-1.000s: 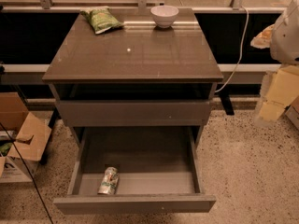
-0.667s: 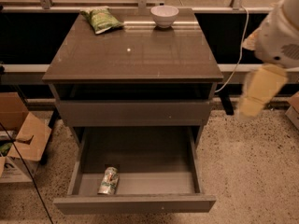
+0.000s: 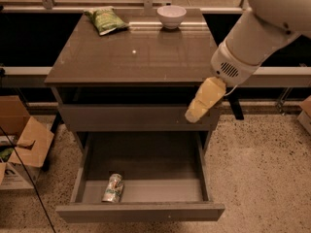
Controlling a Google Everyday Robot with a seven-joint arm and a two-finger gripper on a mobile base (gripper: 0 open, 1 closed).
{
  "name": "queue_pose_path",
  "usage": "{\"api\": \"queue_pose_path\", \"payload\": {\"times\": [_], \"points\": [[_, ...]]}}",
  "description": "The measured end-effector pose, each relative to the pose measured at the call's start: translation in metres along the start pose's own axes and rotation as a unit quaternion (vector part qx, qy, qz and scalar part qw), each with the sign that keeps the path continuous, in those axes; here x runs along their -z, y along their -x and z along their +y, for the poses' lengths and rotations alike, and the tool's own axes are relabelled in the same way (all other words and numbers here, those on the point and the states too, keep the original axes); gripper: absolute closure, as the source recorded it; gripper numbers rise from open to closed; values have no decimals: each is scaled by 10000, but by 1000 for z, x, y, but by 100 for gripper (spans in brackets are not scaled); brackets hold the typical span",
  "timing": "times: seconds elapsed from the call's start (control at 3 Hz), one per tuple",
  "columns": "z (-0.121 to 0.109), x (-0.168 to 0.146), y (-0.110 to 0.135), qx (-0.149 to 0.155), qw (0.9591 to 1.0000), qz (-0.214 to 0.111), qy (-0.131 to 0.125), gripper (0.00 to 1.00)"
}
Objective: Pick 7up can from middle drawer and place on counter
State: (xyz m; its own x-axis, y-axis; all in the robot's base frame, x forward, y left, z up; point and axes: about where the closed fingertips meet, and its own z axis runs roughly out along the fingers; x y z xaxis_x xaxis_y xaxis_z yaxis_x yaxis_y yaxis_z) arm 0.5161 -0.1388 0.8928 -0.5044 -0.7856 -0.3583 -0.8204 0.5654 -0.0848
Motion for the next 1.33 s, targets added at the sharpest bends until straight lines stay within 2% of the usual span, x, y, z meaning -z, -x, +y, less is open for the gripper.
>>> {"api": "queue_pose_path", "payload": {"times": [0.33, 0.67, 1.0, 1.33], "points": [[12, -53, 12, -622, 9974, 259, 260, 0], [36, -110, 15, -1339, 9876, 548, 616, 0], [38, -111, 13, -1744, 9810, 601, 595, 0], [39, -117, 14, -1736, 9806, 743, 531, 0]]}}
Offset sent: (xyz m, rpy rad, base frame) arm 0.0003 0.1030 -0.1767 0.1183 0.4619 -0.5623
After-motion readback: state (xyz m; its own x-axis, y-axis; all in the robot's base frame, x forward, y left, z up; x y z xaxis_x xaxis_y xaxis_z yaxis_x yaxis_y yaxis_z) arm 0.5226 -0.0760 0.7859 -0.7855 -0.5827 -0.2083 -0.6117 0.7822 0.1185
